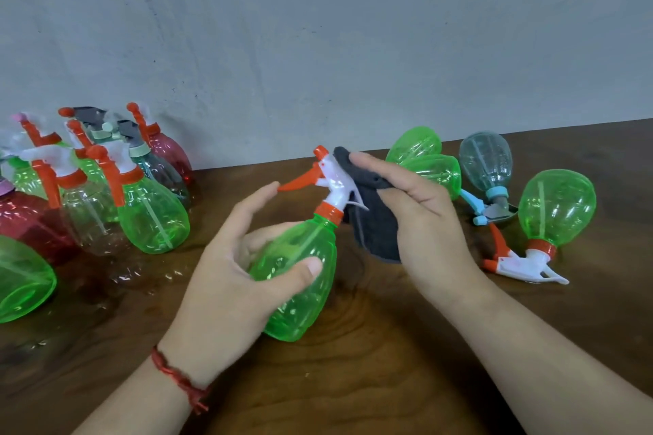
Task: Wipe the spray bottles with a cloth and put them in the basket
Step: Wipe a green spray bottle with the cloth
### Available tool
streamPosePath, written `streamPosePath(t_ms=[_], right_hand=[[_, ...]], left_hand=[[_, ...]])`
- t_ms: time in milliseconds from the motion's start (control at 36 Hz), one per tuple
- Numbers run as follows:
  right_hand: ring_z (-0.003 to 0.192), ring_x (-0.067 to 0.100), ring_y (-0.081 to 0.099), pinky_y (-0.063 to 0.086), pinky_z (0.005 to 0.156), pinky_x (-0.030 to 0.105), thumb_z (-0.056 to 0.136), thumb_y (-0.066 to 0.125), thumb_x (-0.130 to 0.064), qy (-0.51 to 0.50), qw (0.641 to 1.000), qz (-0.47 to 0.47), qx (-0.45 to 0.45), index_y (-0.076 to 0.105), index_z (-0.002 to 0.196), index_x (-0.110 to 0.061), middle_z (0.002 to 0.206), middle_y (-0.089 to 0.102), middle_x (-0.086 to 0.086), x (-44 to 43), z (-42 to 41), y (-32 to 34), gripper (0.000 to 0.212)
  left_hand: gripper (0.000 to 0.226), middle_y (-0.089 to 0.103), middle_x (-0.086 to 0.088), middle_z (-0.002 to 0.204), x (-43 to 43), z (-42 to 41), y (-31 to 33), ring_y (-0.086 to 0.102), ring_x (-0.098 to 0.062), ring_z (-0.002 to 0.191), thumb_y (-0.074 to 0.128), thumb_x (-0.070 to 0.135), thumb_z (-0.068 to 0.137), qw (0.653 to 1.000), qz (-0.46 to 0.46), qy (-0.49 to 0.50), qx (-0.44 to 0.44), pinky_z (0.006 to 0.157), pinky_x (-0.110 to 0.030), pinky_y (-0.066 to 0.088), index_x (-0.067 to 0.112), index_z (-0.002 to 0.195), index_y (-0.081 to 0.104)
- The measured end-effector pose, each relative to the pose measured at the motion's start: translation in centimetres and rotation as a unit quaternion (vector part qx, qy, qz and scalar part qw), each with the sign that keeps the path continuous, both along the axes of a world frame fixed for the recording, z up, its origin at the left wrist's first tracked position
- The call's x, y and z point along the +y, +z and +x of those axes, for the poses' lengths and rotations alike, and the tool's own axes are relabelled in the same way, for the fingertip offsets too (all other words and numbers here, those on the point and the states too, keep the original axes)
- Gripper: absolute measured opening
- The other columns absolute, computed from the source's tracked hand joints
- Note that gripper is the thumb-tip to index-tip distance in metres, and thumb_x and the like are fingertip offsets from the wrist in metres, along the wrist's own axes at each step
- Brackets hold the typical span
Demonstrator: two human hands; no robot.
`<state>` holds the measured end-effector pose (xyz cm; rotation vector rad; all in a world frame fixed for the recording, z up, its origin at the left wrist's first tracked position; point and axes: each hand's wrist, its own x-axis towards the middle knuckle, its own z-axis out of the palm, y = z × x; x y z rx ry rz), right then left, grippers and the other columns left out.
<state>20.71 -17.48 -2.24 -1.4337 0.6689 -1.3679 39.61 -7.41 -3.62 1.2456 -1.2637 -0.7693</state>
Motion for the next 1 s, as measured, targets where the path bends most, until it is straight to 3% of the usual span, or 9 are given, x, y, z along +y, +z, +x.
streamPosePath(t_ms=[56, 167, 333, 528, 611, 694, 806, 917, 1000], right_hand=[[0.127, 0.001, 0.064, 0.05, 0.103, 0.017, 0.101, 0.041, 0.015, 0.018, 0.999, -0.021, 0.018, 0.076, 0.121, -0.017, 0.131, 0.073, -0.009, 0.2, 0.2, -0.1, 0.052], [0.127, 0.004, 0.064, 0.047, 0.112, 0.026, 0.097, 0.039, 0.018, -0.004, 0.997, -0.037, 0.064, 0.082, 0.107, -0.012, 0.126, 0.075, -0.008, -0.2, -0.1, -0.6, 0.054], [0.11, 0.017, 0.074, 0.052, 0.111, 0.047, 0.101, 0.042, 0.009, -0.038, 0.995, 0.083, -0.034, 0.083, 0.101, -0.019, 0.109, 0.08, -0.002, -0.3, 0.0, -0.5, 0.048], [0.107, 0.032, 0.076, 0.057, 0.103, 0.051, 0.1, 0.039, 0.007, 0.084, 0.972, 0.214, -0.053, 0.08, 0.113, -0.008, 0.111, 0.079, 0.015, 2.1, 1.8, -1.6, 0.045], [0.108, 0.034, 0.076, 0.055, 0.105, 0.055, 0.1, 0.038, 0.005, 0.091, 0.968, 0.225, -0.066, 0.078, 0.116, -0.009, 0.113, 0.079, 0.016, 2.2, 1.8, -1.5, 0.046], [0.107, 0.031, 0.076, 0.055, 0.105, 0.056, 0.101, 0.039, 0.004, 0.078, 0.968, 0.23, -0.06, 0.079, 0.116, -0.011, 0.113, 0.079, 0.013, 2.2, 1.5, -1.4, 0.046], [0.107, 0.029, 0.076, 0.056, 0.106, 0.05, 0.1, 0.038, 0.009, 0.076, 0.969, 0.229, -0.051, 0.077, 0.117, -0.007, 0.113, 0.079, 0.013, 2.6, 2.0, -1.4, 0.046], [0.105, 0.027, 0.077, 0.059, 0.099, 0.043, 0.101, 0.038, 0.008, 0.074, 0.967, 0.236, -0.06, 0.077, 0.116, -0.009, 0.112, 0.08, 0.011, 2.8, 2.1, -1.5, 0.046], [0.104, 0.026, 0.077, 0.061, 0.097, 0.041, 0.102, 0.038, 0.006, 0.091, 0.967, 0.228, -0.063, 0.077, 0.117, -0.009, 0.111, 0.08, 0.01, 3.3, 2.0, -1.2, 0.045]], left_hand=[[0.092, 0.08, 0.0, 0.122, 0.2, -0.3, -0.2, 0.077, -0.023, 0.111, 0.088, 0.014, 0.075, 1.0, -0.003, -0.004, -0.004, 0.094, -0.048, 0.062, 0.04, 0.153, 0.046], [0.092, 0.081, -0.001, 0.118, -0.1, 0.4, 0.1, 0.079, -0.024, 0.108, 0.094, 0.015, 0.074, 0.997, -0.029, 0.051, 0.053, 0.088, -0.045, 0.064, 0.038, 0.151, 0.049], [0.092, 0.08, -0.002, 0.121, -0.2, 0.6, 0.2, 0.076, -0.022, 0.114, 0.095, 0.02, 0.074, 0.993, -0.06, 0.069, 0.071, 0.091, -0.033, 0.063, 0.038, 0.151, 0.048], [0.112, 0.062, -0.003, 0.138, -0.7, 0.4, -1.5, 0.069, -0.018, 0.124, 0.097, 0.072, 0.05, 0.992, -0.088, 0.069, 0.065, 0.094, -0.033, 0.06, 0.039, 0.147, 0.051], [0.094, 0.059, 0.01, 0.136, -0.9, 1.1, -2.1, 0.061, -0.012, 0.13, 0.089, 0.08, 0.054, 0.988, -0.09, 0.113, -0.056, 0.104, -0.033, 0.052, 0.047, 0.134, 0.052], [0.062, 0.062, 0.006, 0.117, -1.1, 1.8, -2.0, 0.063, -0.011, 0.109, 0.081, 0.072, 0.067, 0.975, -0.078, 0.163, -0.132, 0.091, -0.026, 0.052, 0.044, 0.117, 0.06], [0.03, 0.069, 0.007, 0.098, -1.1, 1.6, -1.7, 0.068, -0.01, 0.091, 0.071, 0.062, 0.093, 0.977, -0.042, 0.167, -0.123, 0.075, -0.014, 0.052, 0.035, 0.106, 0.068], [0.034, 0.071, 0.021, 0.11, -0.6, 1.1, -1.3, 0.07, 0.0, 0.103, 0.057, 0.066, 0.094, 0.979, -0.003, 0.177, -0.1, 0.085, -0.03, 0.057, 0.043, 0.119, 0.061], [0.052, 0.07, 0.026, 0.113, -0.1, 0.2, -0.8, 0.07, 0.004, 0.104, 0.073, 0.072, 0.086, 0.983, 0.013, 0.156, -0.094, 0.084, -0.027, 0.055, 0.047, 0.127, 0.054]])
